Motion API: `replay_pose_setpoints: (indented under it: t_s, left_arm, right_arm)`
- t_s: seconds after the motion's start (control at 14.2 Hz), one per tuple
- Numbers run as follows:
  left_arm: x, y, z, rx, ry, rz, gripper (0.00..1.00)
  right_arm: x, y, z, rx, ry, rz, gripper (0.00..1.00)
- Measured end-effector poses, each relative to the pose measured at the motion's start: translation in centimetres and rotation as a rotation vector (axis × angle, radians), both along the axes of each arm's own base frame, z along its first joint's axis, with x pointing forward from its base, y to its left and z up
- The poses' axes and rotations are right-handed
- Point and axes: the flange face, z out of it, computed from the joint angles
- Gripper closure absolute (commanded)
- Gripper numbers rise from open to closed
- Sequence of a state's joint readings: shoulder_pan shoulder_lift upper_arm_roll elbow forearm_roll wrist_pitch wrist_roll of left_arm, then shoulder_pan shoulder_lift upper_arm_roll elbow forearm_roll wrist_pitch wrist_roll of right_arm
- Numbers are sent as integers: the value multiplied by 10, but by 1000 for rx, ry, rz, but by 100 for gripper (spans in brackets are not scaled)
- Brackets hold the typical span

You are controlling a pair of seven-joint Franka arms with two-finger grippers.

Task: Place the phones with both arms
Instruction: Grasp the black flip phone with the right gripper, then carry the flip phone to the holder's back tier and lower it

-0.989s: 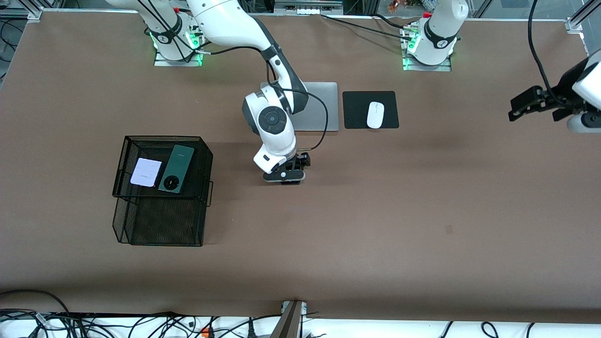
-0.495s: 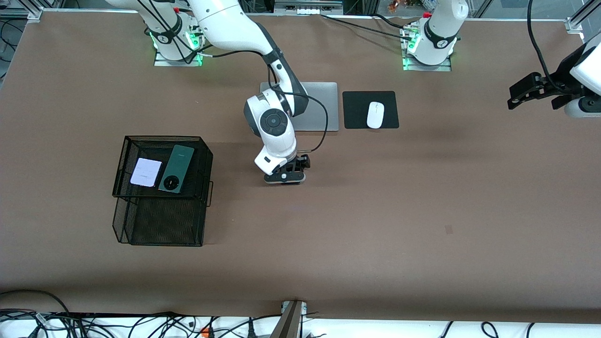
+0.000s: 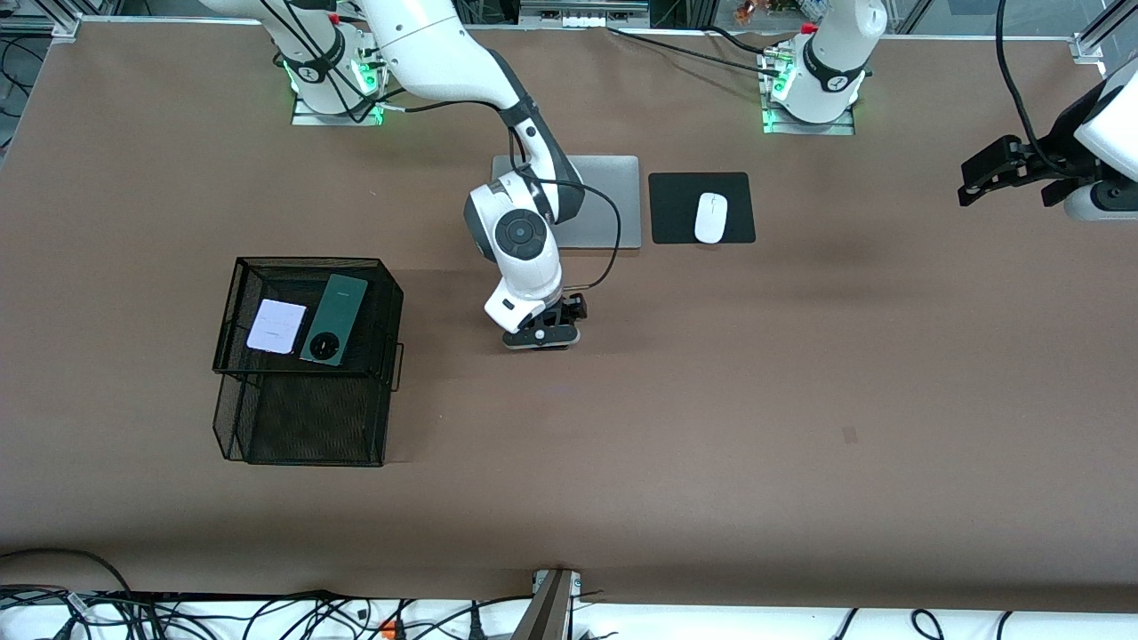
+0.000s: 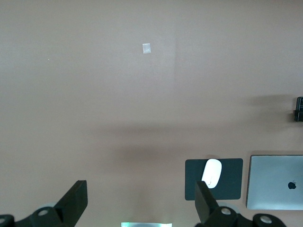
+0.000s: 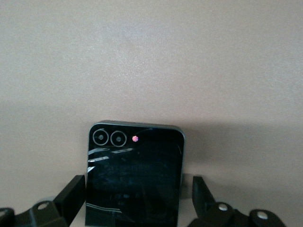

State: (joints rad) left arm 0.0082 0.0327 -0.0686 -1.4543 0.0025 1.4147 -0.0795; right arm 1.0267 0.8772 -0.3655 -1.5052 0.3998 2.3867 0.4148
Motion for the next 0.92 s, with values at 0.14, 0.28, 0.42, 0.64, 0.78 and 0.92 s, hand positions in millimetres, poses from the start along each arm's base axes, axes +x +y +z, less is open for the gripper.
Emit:
replay_pose_setpoints:
  t_s: [0.14,0.28,0.42,0.64,0.78,0.92]
  left_arm:
    - [0,0,1,0,-2,0,0]
    - [0,0,1,0,-2,0,0]
    - [0,0,1,0,-2,0,0]
    - [0,0,1,0,-2,0,0]
    - [0,0,1,0,-2,1,0]
    - [0,0,1,0,-2,1,0]
  right_arm:
    - [0,0,-1,-1,0,3,30]
    - [-1,0,-2,-3,1,6,62]
    - [0,1,0,-1,0,8,87]
    - [0,2,1,2,-4,10,100]
    - [4,5,11,15,-28,10,100]
    - [25,-3,44,30,-85,-11,100]
